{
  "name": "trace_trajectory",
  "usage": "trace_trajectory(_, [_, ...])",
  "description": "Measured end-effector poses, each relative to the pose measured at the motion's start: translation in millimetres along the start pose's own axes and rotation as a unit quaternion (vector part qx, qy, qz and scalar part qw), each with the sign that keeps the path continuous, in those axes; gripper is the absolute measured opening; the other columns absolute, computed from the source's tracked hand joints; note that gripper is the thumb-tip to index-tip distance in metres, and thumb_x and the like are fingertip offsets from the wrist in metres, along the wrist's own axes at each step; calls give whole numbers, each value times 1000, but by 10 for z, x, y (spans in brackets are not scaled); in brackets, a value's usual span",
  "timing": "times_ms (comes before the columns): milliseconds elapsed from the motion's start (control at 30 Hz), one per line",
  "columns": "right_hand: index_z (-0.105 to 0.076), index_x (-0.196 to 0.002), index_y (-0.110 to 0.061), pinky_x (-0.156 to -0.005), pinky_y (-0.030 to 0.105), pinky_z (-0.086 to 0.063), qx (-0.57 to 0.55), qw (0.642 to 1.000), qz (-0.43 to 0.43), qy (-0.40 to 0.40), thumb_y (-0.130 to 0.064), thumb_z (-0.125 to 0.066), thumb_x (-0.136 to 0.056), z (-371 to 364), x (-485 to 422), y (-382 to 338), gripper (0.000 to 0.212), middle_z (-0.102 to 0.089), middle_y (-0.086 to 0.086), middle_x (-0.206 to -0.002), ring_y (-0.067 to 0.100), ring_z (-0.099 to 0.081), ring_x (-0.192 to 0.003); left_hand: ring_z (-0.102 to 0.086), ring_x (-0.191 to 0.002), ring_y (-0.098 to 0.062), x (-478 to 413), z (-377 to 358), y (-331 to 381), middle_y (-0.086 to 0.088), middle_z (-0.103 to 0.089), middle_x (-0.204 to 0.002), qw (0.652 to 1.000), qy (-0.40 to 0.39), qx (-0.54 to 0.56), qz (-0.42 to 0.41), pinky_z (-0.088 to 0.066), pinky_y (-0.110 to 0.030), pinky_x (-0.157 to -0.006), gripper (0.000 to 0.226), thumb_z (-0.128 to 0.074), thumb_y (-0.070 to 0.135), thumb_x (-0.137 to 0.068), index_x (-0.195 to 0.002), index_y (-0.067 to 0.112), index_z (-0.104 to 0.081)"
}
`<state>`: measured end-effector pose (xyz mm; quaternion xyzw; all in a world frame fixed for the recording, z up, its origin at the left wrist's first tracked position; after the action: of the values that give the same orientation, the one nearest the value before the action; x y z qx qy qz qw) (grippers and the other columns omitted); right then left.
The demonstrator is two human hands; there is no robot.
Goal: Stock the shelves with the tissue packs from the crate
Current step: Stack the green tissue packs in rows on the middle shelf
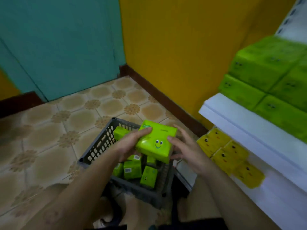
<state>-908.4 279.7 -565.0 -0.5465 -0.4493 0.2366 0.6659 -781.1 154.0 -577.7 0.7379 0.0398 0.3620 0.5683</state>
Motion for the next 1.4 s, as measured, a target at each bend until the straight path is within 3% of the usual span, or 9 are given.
trace_trajectory(167, [-50, -134, -22, -64, 36, -59, 8, 994, 49, 101, -23, -65, -91, 485, 650, -181, 45, -63, 6, -120, 19, -69, -91, -62, -66, -9, 330, -675, 544, 0, -68, -99, 988, -76, -98, -89, -41, -20, -40, 56, -71, 38, -78, -129, 35, -51])
trace_trajectory(233, [-48, -137, -24, -75, 31, -57, 82, 977, 98, 171, -24, -64, -92, 714, 954, -318, 47, -62, 0, -121, 9, -65, -96, -63, -70, -13, 465, -976, 663, -4, -67, -107, 981, -104, -128, -103, -42, -21, -42, 61, -67, 37, -73, -131, 35, -49])
trace_trajectory(333, [-37, -146, -33, -103, 33, -41, 265, 910, 174, 267, -41, -68, -86, 1004, 1475, -581, 68, -43, -3, -142, 10, -44, -126, -66, -90, -26, 612, -1448, 783, -7, -69, -114, 972, -127, -153, -126, -46, -32, -63, 55, -71, 42, -70, -123, 36, -57])
trace_trajectory(500, [-20, -147, -49, -114, 39, -30, 450, 824, 179, 293, -74, -65, -65, 1188, 2290, -919, 98, -13, -5, -154, 15, -13, -143, -69, -91, -17, 888, -2333, 978, -2, -73, -109, 961, -200, -106, -160, -51, -35, -76, 35, -73, 32, -79, -113, 33, -66])
trace_trajectory(633, [-25, -144, -44, -103, 37, -39, 517, 759, 156, 363, -62, -69, -66, 1678, 2872, -1092, 92, -30, -5, -140, 18, -29, -131, -67, -82, -13, 1117, -3032, 1142, -3, -69, -113, 936, -220, -169, -216, -48, -34, -65, 49, -75, 45, -78, -123, 32, -60])
trace_trajectory(767, [-35, -135, -34, -88, 31, -41, 505, 746, 78, 427, -51, -76, -63, 2511, 3433, -942, 84, -38, -5, -127, 19, -37, -119, -61, -93, -8, 1255, -3575, 1314, 9, -51, -126, 838, -120, -365, -387, -45, -20, -68, 46, -62, 46, -90, -132, 30, -53])
trace_trajectory(867, [-42, -134, -27, -90, 26, -35, 487, 755, 43, 436, -42, -80, -67, 3083, 3528, -725, 79, -40, -1, -132, 20, -35, -120, -50, -110, -24, 1257, -3744, 1554, -4, -46, -133, 741, -24, -419, -524, -39, -28, -87, 60, -57, 53, -78, -132, 25, -54])
trace_trajectory(1067, [-53, -137, -32, -106, 28, -31, 513, 742, 70, 425, -40, -77, -76, 3659, 2987, -795, 66, -36, 1, -149, 18, -28, -138, -28, -137, -33, 913, -3951, 1728, -3, -33, -153, 583, 114, -624, -508, -34, -52, -101, 70, -63, 45, -82, -146, 41, -34])
trace_trajectory(1400, [-49, -140, -29, -107, 35, -37, 535, 729, -3, 427, -35, -77, -76, 4064, 2317, -1078, 71, -39, 6, -148, 23, -34, -138, -24, -136, -28, 789, -3885, 1682, 0, -33, -153, 558, 67, -643, -520, -42, -44, -97, 73, -53, 47, -86, -151, 40, -21])
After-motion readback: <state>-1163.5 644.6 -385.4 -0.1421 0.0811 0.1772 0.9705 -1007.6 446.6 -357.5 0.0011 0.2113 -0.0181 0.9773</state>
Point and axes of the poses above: each hand's wrist, its own x-axis away from the middle knuckle, its own z-axis out of the back of the hand, y = z × x, the point moved 7 cm from there along -x, towards the middle knuckle
